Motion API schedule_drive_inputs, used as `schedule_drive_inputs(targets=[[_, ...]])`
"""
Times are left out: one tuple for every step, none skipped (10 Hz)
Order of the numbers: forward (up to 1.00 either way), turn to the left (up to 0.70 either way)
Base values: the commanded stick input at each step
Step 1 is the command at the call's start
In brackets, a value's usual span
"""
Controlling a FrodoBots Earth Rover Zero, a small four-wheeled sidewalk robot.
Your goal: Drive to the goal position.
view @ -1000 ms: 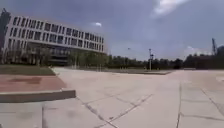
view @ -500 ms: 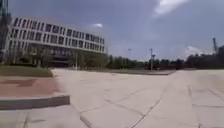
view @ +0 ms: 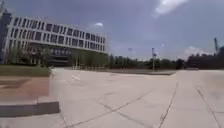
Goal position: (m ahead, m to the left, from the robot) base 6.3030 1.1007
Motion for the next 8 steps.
schedule_drive_inputs(targets=[[0.7,0.0],[0.7,0.0],[0.7,0.0],[0.7,0.0],[0.7,0.09],[0.7,0.29],[0.7,0.35],[0.7,0.35]])
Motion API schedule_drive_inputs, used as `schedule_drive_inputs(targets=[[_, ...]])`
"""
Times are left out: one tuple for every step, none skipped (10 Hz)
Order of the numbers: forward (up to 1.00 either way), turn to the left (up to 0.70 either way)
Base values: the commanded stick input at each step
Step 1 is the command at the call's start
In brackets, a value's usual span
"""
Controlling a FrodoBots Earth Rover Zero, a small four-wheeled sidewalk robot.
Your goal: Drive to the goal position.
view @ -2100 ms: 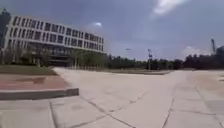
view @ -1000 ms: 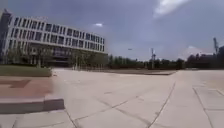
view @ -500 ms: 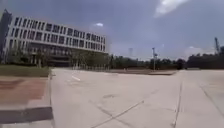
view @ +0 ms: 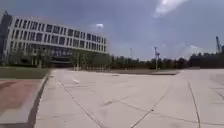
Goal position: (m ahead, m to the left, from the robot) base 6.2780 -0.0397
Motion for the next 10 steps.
schedule_drive_inputs(targets=[[0.7,0.35],[0.7,0.35],[0.7,0.35],[0.7,0.35],[0.7,0.35],[0.7,0.35],[0.7,0.3],[0.7,0.08],[0.7,0.0],[0.7,0.0]])
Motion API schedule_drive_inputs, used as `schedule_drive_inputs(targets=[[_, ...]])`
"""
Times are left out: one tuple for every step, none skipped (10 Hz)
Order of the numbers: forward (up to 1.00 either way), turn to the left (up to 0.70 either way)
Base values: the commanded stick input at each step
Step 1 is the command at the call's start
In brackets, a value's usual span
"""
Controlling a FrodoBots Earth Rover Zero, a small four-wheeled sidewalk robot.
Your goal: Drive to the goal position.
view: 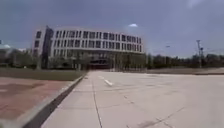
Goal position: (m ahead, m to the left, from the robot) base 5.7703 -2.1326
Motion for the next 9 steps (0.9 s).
schedule_drive_inputs(targets=[[0.7,0.0],[0.7,0.0],[0.7,0.0],[0.7,0.0],[0.7,0.0],[0.7,0.0],[0.7,0.0],[0.7,-0.08],[0.7,-0.35]])
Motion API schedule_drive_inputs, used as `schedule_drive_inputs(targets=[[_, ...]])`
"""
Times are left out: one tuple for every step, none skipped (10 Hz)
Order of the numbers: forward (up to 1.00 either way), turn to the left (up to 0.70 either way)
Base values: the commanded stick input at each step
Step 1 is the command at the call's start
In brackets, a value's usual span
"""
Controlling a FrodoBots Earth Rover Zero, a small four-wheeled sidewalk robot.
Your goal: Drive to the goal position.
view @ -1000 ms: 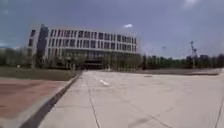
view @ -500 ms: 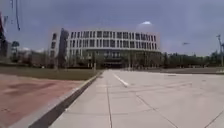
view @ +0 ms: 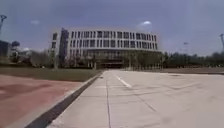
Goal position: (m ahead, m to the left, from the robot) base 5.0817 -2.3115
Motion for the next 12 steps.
schedule_drive_inputs(targets=[[0.7,-0.35],[0.7,-0.13],[0.7,0.0],[0.7,0.0],[0.7,0.0],[0.7,0.0],[0.7,0.0],[0.7,0.0],[0.7,0.0],[0.7,0.0],[0.7,0.0],[0.7,0.0]])
